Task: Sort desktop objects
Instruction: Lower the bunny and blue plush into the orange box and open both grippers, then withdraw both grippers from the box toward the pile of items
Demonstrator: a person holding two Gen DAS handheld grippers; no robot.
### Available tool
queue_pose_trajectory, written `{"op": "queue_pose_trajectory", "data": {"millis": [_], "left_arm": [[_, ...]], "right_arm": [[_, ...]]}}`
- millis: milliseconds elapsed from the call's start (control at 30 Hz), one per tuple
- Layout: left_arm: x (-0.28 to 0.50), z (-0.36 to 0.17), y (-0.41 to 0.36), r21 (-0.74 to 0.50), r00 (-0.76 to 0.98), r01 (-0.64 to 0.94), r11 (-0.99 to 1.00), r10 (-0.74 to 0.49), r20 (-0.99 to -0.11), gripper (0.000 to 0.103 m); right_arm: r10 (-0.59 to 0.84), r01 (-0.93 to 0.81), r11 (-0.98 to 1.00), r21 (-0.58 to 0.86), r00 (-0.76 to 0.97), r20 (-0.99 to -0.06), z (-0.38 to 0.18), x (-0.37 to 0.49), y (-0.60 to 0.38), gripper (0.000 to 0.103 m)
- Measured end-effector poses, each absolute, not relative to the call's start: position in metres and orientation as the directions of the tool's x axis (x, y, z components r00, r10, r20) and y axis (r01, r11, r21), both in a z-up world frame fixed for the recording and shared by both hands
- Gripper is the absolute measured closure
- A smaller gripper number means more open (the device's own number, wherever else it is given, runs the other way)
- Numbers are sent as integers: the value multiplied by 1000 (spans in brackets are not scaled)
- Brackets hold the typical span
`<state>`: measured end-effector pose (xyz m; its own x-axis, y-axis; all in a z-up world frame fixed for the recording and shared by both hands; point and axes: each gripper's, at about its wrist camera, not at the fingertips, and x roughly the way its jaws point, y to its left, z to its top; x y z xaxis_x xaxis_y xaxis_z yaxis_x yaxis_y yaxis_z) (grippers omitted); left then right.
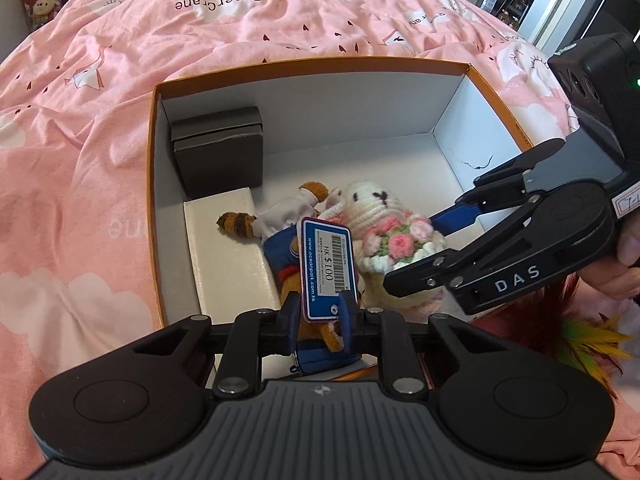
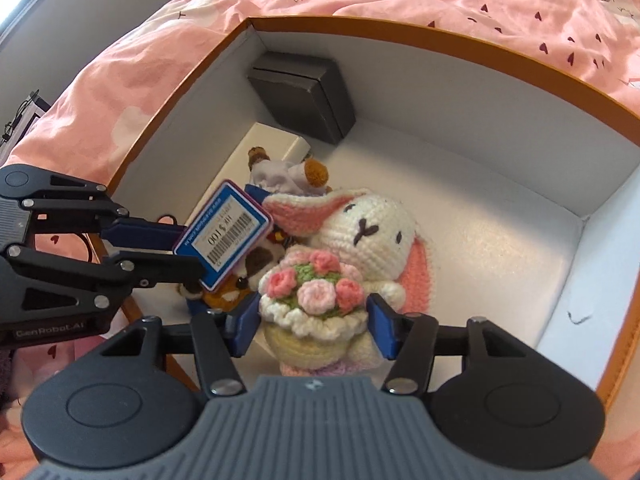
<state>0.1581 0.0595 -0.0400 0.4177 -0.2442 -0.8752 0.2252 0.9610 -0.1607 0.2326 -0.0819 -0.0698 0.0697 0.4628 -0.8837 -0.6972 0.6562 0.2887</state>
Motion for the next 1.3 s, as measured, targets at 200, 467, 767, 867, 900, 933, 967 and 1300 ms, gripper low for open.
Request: {"op": "queue_pose_trajectory", "data": {"millis": [200,467,767,867,900,933,967,1300], "left_arm": [[159,-38,61,-166,422,225,960,-249,-871,80],[155,-37,60,-152,438,226,962,-240,-866,80],[121,2,66,-162,479,245,956,-265,-837,70],[103,14,68,-141,495,248,959,-250,-832,68],[96,18,69,-135,502,246,960,-245,-830,67],[90,22,72,-131,508,238,962,-239,-828,67],[84,25,74,-130,513,231,964,-234,-826,66],[40,15,109,-91,461,55,994,-107,-881,64]], "right_arm": [[516,-693,623,363,15,-857,-70,233,-83,52],[479,-723,637,267,100,-872,-61,218,-82,47],[596,-709,651,270,258,-761,-11,174,-106,47],[632,-720,637,275,285,-720,1,149,-111,47],[642,-722,634,276,293,-708,4,140,-112,47],[650,-722,633,281,298,-699,5,132,-113,48],[657,-719,631,290,297,-692,6,125,-112,50],[666,-651,640,408,205,-718,-17,72,-89,45]]}}
